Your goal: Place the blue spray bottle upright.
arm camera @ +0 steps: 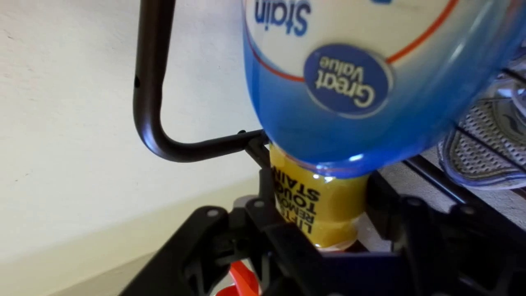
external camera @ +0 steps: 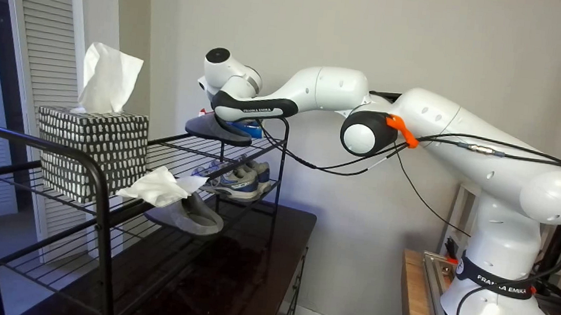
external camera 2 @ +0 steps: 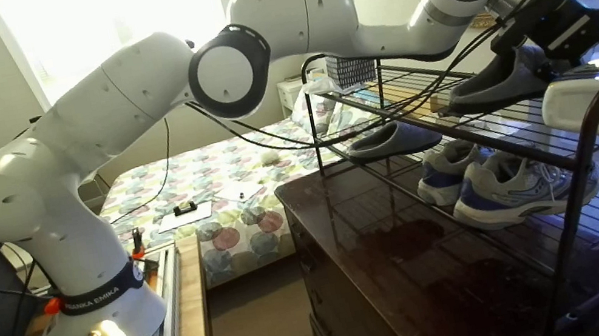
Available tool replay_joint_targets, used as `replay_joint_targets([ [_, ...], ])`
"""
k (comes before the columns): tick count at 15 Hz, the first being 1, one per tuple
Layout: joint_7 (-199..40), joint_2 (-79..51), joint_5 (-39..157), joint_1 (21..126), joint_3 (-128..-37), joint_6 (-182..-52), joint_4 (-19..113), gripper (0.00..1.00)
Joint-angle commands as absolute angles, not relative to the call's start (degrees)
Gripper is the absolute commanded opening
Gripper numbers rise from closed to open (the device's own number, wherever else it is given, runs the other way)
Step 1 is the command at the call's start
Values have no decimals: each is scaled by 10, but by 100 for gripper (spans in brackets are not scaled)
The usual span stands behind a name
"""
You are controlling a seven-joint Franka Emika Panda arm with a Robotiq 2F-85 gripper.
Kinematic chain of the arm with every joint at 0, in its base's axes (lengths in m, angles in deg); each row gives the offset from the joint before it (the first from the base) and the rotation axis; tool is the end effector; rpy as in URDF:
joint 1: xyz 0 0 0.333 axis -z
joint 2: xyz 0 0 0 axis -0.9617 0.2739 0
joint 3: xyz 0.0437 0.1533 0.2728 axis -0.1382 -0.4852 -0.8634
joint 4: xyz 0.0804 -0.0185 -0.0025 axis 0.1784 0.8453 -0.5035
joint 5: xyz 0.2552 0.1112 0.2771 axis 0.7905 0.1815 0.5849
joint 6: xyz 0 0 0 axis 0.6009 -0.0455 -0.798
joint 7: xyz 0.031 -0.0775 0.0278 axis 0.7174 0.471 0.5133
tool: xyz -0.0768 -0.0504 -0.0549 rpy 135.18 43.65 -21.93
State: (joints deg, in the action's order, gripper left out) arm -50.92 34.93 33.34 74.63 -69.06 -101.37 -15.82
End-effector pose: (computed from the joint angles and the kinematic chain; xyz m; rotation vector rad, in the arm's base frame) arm 0.8256 -0.1220 0.4048 2.2225 0.5653 0.2300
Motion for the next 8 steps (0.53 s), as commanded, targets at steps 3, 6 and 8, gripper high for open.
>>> replay_joint_targets([
  [3, -521, 321, 365, 753, -704, -973, -178, 30],
  [6, -536, 302, 389, 759, -713, -960, -178, 30],
  [8, -547, 290, 404, 763, -718, -955, -179, 30],
])
